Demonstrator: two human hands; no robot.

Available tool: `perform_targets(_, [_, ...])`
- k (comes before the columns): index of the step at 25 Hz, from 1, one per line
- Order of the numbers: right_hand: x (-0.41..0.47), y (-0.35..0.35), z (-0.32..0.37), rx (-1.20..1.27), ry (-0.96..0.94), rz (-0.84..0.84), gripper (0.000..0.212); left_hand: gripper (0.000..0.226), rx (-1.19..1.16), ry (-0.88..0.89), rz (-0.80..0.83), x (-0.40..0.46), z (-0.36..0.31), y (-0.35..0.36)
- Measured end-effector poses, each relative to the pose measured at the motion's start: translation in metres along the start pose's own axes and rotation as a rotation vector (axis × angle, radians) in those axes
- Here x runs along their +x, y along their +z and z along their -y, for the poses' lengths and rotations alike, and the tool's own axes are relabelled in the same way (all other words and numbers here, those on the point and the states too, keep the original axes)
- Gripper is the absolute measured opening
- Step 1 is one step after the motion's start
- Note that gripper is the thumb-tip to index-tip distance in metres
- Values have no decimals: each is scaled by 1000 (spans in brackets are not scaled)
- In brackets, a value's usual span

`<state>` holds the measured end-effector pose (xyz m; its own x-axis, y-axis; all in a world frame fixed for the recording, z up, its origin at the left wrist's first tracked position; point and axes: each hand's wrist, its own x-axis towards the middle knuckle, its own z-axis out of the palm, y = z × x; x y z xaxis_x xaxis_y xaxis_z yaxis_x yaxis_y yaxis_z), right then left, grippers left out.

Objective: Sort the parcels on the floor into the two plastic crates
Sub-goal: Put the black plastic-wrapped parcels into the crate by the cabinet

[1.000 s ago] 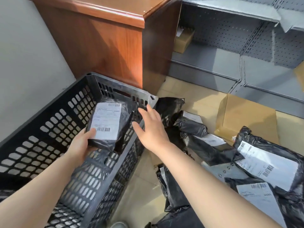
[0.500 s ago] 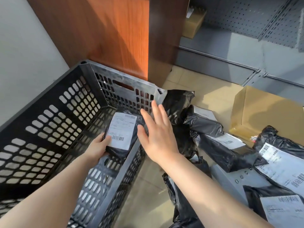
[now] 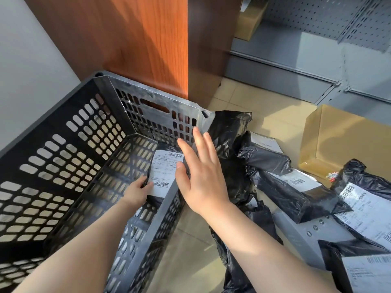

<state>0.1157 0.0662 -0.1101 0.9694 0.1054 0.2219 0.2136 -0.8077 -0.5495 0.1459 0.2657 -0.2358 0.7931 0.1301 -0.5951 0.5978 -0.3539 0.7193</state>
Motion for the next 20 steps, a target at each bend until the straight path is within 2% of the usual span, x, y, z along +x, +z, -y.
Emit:
perform_targets(3, [0, 1, -1, 2, -1, -4, 56, 41, 290, 44, -127, 6, -6, 11])
perform_targets(8, [0, 0, -4, 12, 0, 11, 57, 62, 333, -22, -135, 19, 0, 14])
perform_targets(11, [-1, -2, -3, 11, 3, 32, 58, 65, 416, -27, -137, 22, 1, 12])
perform_targets(14, [-2, -9, -3, -7, 17, 125, 58, 69, 503, 1, -159, 22, -5, 11])
perform_targets(17, [0, -21, -4, 24, 35, 230, 61, 64, 447, 117, -269, 9, -23, 5])
perform_targets(20, [-6, -36, -3, 115, 88, 271, 62, 58, 294, 269, -249, -14, -58, 3])
